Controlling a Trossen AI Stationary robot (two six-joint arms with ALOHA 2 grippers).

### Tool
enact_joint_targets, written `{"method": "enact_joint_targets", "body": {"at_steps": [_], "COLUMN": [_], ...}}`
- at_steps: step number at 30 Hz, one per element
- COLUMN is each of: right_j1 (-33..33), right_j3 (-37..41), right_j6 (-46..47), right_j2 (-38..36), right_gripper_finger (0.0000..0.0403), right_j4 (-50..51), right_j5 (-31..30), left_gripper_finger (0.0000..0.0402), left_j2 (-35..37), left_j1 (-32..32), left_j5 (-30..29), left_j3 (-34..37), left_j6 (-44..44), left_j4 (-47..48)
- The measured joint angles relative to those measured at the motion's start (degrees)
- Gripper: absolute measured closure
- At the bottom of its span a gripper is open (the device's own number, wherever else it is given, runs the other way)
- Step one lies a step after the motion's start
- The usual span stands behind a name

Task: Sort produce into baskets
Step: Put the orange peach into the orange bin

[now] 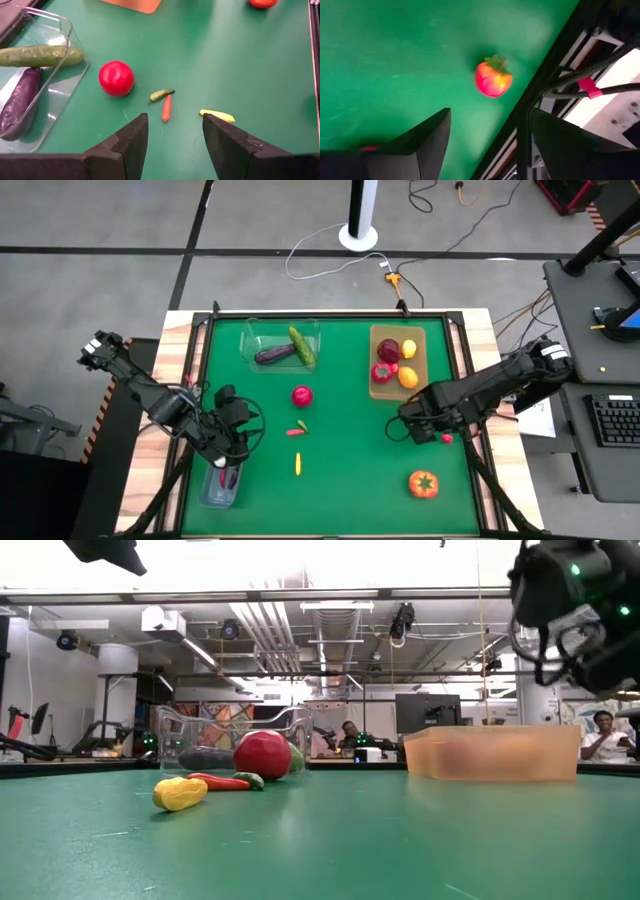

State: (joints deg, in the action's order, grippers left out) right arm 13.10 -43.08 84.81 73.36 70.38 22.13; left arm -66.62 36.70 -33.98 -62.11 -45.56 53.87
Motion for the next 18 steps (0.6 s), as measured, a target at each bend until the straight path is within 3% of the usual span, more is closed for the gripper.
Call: {"method": "enact_joint_targets", "body": {"at_steps": [11, 18], "right_j1": [0.0, 0.0], "right_j3": [6.9, 8.5], "right_j6": [-0.1, -0.8], "right_j2": [0.0, 0.9], "right_gripper_finger": [0.0152, 0.0208], "right_j4": [-7.3, -11.7], "right_j5": [2.5, 2.3], "left_gripper_finger": [0.0230, 0.0230], "left_j2": [-0.1, -0.1], "left_j1": [-0.8, -0.9], "left_j5": [0.0, -0.9], "left_j3": [0.0, 0.0], "left_j6": [0.0, 0.1], "left_j4": [-0.1, -0.3]}}
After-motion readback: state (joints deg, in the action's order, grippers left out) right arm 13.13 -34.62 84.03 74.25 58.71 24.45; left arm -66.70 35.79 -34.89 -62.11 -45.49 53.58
